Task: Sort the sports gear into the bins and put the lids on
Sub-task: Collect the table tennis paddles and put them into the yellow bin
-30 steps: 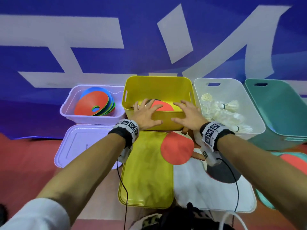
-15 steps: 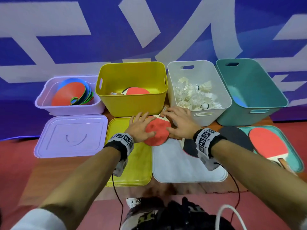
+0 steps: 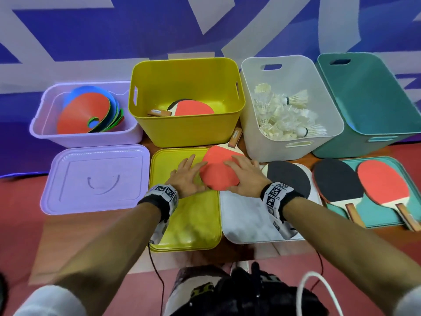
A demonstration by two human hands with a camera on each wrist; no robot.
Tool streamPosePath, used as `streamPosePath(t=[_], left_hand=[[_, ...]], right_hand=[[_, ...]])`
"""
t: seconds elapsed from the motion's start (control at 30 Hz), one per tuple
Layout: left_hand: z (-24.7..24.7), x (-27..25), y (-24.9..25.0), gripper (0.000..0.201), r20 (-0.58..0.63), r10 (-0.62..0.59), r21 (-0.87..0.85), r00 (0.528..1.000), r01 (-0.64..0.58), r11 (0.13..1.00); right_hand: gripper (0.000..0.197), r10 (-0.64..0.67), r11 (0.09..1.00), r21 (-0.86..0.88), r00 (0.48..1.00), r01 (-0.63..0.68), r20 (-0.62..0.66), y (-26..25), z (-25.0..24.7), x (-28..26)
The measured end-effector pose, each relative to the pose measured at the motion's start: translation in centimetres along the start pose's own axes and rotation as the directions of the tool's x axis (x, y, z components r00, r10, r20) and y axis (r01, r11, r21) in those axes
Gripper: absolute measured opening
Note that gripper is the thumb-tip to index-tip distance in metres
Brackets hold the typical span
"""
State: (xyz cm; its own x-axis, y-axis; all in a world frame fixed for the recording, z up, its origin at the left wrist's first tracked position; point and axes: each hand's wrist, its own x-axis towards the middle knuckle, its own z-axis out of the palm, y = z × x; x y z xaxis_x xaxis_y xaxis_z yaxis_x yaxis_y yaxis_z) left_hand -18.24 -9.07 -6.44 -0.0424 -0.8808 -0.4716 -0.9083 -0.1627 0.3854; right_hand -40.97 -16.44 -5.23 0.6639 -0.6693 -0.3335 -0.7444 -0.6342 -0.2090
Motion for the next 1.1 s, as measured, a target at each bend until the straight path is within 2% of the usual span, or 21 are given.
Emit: streamPosePath(t=[0.2, 0.3, 0.43, 0.57, 0.73, 0.83, 0.93, 1.0, 1.1], left_hand=[[1.1, 1.1, -2.0, 0.095, 0.094, 0.009, -0.068, 0.996, -0.003, 0.998], [1.6, 1.3, -2.4, 0.097, 0.109, 0.032, -0.069, 0.994, -0.025, 0.997], [1.6, 1.4, -2.8, 0.099, 0.121, 0.057, -0.081, 0.991, -0.048, 0.996], [1.5, 1.3, -2.9, 0.103, 0.108, 0.074, -0.093, 0.991, -0.064, 0.994], [2.1, 1.1, -2.9, 0.114, 0.073, 0.045, -0.074, 0.996, -0.04, 0.996], [2.7, 1.3, -2.3, 0.121, 0.088, 0.023, -0.007, 0.996, -0.022, 1.0], [3.5, 1.5, -1.2, 0.13, 0.088, -0.002, 0.083, 0.996, -0.006, 0.997], [4.0, 1.6, -0.7, 0.133, 0.088, -0.022, 0.127, 0.996, 0.01, 0.992], [4.0, 1.8, -0.3, 0.134, 0.075, -0.049, 0.174, 0.996, 0.035, 0.984]], right_hand=[[0.112, 0.201, 0.979, -0.065, 0.97, -0.194, 0.137, 0.0, 2.2, 2.1], [0.118, 0.265, 0.964, -0.051, 0.952, -0.261, 0.155, -0.3, 2.8, 2.5], [0.124, 0.284, 0.957, 0.026, 0.949, -0.29, 0.137, -0.7, 2.9, 2.7], [0.113, 0.297, 0.937, 0.178, 0.954, -0.301, 0.053, -0.6, 2.7, 2.5], [0.085, 0.17, 0.912, 0.371, 0.985, -0.172, 0.039, 0.7, 2.9, 0.6], [0.078, 0.083, 0.941, 0.324, 0.995, -0.096, 0.052, 1.3, 2.4, 0.1], [0.081, 0.056, 0.975, 0.214, 0.998, -0.063, 0.04, 1.3, 2.1, 0.4], [0.09, 0.087, 0.987, 0.131, 0.996, -0.091, 0.034, 1.3, 2.3, 0.8], [0.101, 0.174, 0.979, 0.096, 0.982, -0.181, 0.075, 0.8, 2.7, 1.3]])
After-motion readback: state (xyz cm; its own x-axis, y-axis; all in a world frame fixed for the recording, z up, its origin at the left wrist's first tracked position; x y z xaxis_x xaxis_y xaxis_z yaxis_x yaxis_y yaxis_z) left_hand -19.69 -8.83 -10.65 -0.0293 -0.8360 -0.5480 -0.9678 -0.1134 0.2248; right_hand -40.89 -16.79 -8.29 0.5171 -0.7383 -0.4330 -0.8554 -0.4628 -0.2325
